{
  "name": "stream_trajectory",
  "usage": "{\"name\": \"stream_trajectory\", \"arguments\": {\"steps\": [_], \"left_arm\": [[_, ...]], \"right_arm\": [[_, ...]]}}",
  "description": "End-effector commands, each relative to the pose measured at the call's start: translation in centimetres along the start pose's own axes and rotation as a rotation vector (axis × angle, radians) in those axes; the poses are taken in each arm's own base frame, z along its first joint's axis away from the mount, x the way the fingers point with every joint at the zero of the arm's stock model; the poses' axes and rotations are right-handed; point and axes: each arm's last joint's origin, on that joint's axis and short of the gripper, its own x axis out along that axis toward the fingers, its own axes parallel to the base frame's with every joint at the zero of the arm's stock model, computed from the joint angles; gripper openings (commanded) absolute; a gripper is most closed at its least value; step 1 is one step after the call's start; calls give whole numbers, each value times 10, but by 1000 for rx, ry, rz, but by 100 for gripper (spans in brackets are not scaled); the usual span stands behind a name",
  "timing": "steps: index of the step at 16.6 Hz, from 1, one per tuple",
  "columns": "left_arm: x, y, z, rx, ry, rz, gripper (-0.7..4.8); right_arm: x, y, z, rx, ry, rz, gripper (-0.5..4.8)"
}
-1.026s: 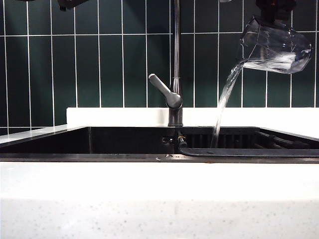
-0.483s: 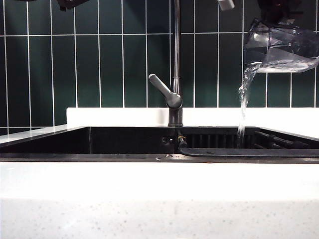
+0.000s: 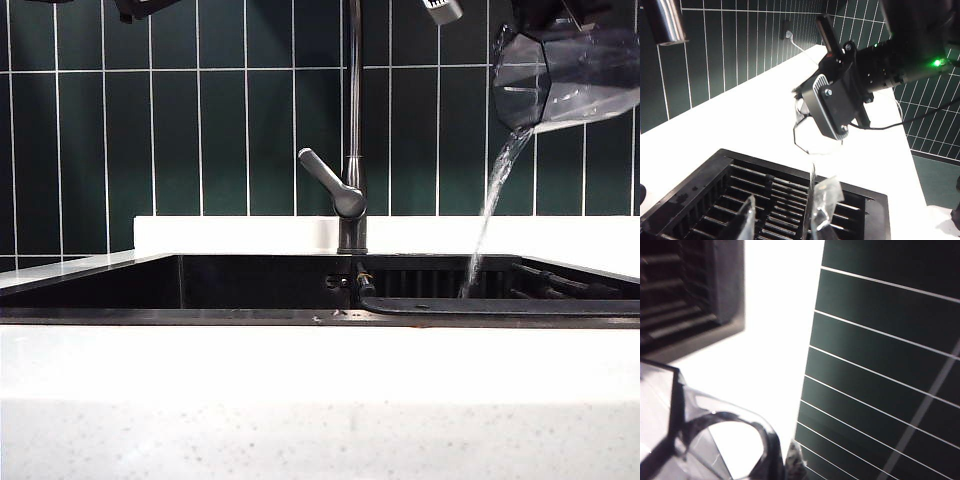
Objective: Pick up the mug next to the sink, go to the faucet to get some water, pour the water into the sink, and finally put the mug back to its place.
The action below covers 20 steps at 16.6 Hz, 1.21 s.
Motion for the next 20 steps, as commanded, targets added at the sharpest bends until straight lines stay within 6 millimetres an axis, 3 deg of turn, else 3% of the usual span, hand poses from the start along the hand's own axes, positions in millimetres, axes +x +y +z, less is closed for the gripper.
{"name": "stream_trajectory", "arguments": {"steps": [1,4,8,13,18,20], "left_arm": [[0,0,1,7,-3,-1,147],[0,0,1,8,-3,-1,147],[0,0,1,8,-3,0,147],[0,0,1,7,-3,0,147],[0,0,-1,-20,8,0,147],[0,0,-1,-18,7,1,147]], "right_arm": [[-5,-6,1,-10,24,-55,-5],[-5,-7,1,-8,20,-57,-5],[-5,-7,3,121,-42,-48,-5],[-4,-12,8,611,-249,2,-5],[11,-20,-12,1169,-348,109,-5],[17,-23,-22,1299,-368,132,-5]]}}
